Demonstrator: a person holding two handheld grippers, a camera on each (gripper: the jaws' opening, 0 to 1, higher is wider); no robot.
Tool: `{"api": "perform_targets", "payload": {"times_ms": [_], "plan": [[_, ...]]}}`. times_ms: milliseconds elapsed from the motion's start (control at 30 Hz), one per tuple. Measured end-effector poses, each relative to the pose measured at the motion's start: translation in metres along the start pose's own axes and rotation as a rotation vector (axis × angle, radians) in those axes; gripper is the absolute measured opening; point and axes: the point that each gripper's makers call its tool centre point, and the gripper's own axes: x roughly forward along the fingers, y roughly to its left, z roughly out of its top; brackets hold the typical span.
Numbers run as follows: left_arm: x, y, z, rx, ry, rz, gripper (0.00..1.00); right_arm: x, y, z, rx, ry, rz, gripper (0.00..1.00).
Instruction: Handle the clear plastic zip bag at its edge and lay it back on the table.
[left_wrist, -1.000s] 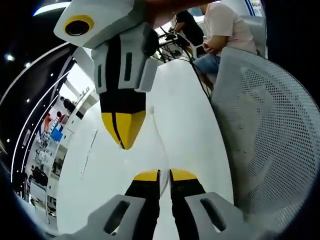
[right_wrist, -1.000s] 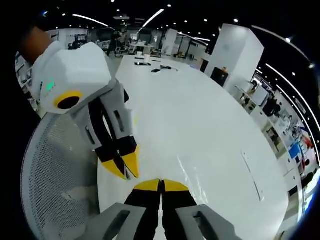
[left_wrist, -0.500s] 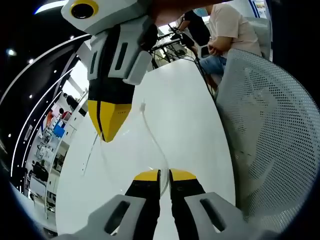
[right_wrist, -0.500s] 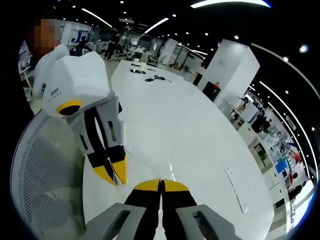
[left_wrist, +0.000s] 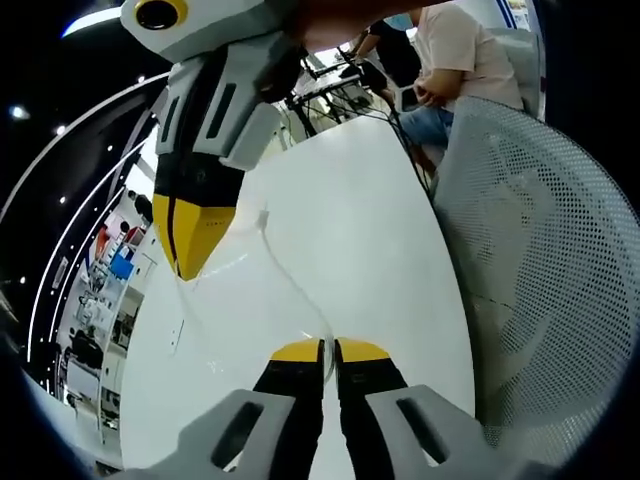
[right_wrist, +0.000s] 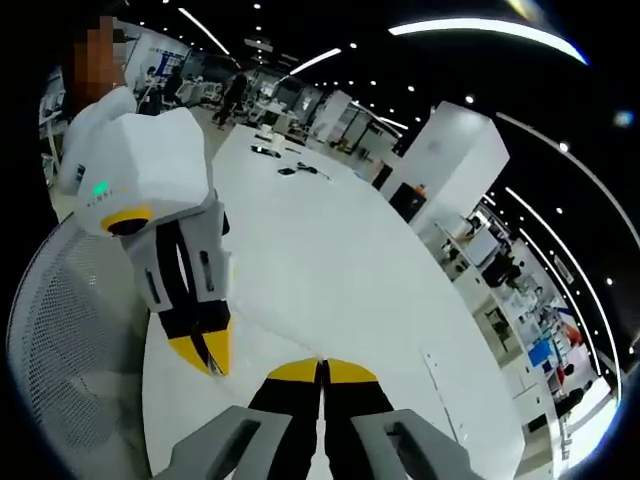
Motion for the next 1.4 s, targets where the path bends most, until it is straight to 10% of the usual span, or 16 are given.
{"api": "perform_targets", "payload": {"times_ms": [1400], "plan": [[-0.001,0.022,-0.015,-0.033,0.067,0.070,0.10,0.006,-0.005,-0.003,-0.051,0.000,-0.093,0.00]]}}
